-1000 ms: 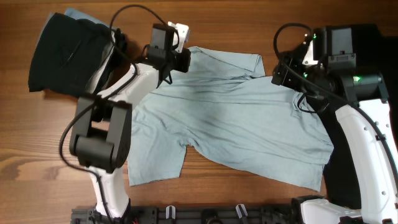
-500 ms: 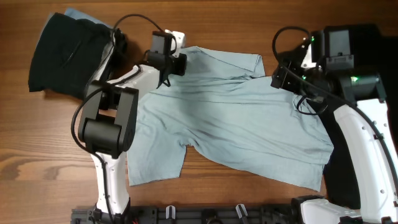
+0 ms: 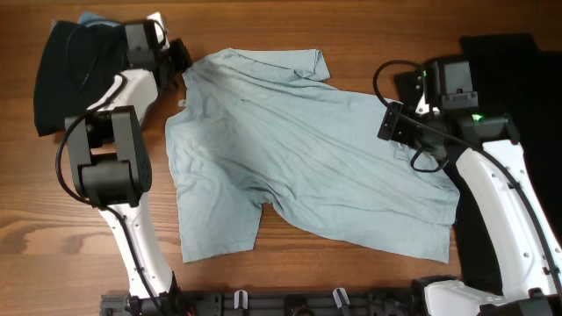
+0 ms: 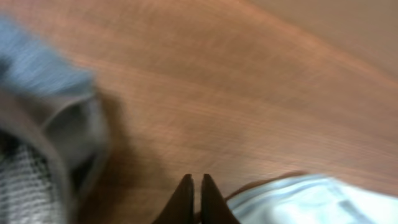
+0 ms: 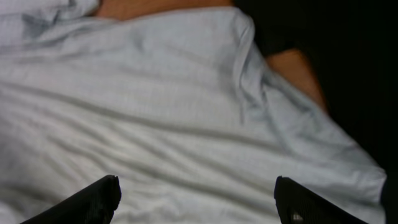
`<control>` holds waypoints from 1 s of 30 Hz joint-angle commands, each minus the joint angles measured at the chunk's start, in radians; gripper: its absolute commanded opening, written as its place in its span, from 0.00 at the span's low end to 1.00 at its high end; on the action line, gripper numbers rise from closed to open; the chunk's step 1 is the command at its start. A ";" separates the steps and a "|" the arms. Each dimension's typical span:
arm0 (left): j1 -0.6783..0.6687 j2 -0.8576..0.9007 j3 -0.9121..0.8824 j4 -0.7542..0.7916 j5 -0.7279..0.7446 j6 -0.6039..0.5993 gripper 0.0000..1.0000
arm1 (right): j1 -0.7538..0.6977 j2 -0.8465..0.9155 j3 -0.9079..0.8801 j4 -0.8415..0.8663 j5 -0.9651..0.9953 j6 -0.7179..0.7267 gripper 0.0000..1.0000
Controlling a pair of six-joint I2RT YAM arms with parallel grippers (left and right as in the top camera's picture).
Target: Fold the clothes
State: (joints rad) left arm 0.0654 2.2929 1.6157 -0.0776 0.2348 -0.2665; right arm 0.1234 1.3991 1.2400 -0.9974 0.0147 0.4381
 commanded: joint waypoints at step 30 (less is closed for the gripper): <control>-0.238 -0.558 0.054 -0.784 0.157 0.262 0.92 | -0.311 0.721 -0.005 0.605 0.146 -0.174 0.31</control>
State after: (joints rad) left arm -0.1749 1.7538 1.6604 -0.8497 0.4049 -0.0315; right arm -0.1204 2.0247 1.2488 -0.3771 0.1417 0.2691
